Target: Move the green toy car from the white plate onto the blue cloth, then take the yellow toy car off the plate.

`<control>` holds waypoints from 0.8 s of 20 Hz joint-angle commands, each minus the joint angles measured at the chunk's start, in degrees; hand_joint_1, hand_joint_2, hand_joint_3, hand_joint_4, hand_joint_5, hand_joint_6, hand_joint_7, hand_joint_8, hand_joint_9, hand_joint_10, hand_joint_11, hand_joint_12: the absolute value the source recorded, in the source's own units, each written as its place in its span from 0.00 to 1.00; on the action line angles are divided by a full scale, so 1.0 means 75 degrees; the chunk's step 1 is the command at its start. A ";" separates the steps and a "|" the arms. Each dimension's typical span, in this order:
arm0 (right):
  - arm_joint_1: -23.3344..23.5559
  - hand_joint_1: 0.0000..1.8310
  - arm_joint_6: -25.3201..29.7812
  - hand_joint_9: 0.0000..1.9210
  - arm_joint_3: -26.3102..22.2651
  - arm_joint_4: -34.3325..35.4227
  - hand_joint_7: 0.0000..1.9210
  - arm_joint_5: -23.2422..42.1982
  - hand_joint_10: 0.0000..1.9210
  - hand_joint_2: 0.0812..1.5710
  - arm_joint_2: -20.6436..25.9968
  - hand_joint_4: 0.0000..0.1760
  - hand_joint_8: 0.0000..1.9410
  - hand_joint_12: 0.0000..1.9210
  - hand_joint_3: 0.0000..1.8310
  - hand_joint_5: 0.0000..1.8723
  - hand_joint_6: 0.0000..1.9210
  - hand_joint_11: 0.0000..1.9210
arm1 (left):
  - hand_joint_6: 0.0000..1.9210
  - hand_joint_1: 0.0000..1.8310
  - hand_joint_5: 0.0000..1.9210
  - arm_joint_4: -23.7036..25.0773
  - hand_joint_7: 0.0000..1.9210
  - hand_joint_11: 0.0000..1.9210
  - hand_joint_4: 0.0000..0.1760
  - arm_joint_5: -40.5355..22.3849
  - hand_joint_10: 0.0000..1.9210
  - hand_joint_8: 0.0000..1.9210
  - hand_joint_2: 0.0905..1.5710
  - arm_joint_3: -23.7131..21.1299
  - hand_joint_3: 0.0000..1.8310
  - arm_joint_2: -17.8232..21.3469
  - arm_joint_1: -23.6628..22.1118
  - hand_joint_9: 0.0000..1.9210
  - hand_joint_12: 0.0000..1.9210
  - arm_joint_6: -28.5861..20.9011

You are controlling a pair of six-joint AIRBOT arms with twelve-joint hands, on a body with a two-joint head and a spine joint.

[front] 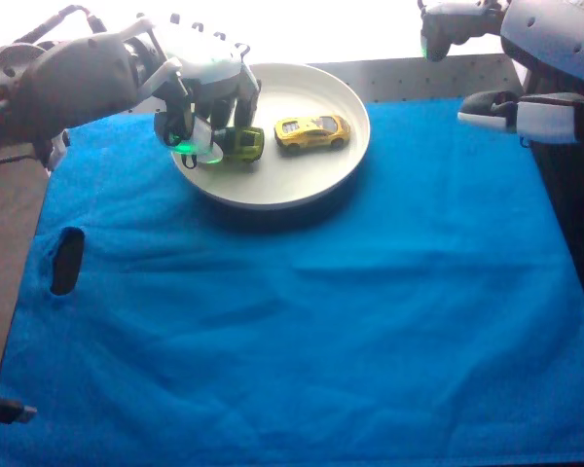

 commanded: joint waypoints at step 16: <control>0.0035 0.56 -0.0029 0.25 0.0007 0.0088 0.29 0.0914 0.62 0.67 -0.0001 0.00 0.49 0.90 0.01 0.28 0.52 0.20 | 0.66 0.64 0.45 0.0313 0.35 0.10 0.00 -0.1062 0.63 0.72 0.77 -0.0895 0.00 0.0557 -0.0175 0.26 0.92 0.0040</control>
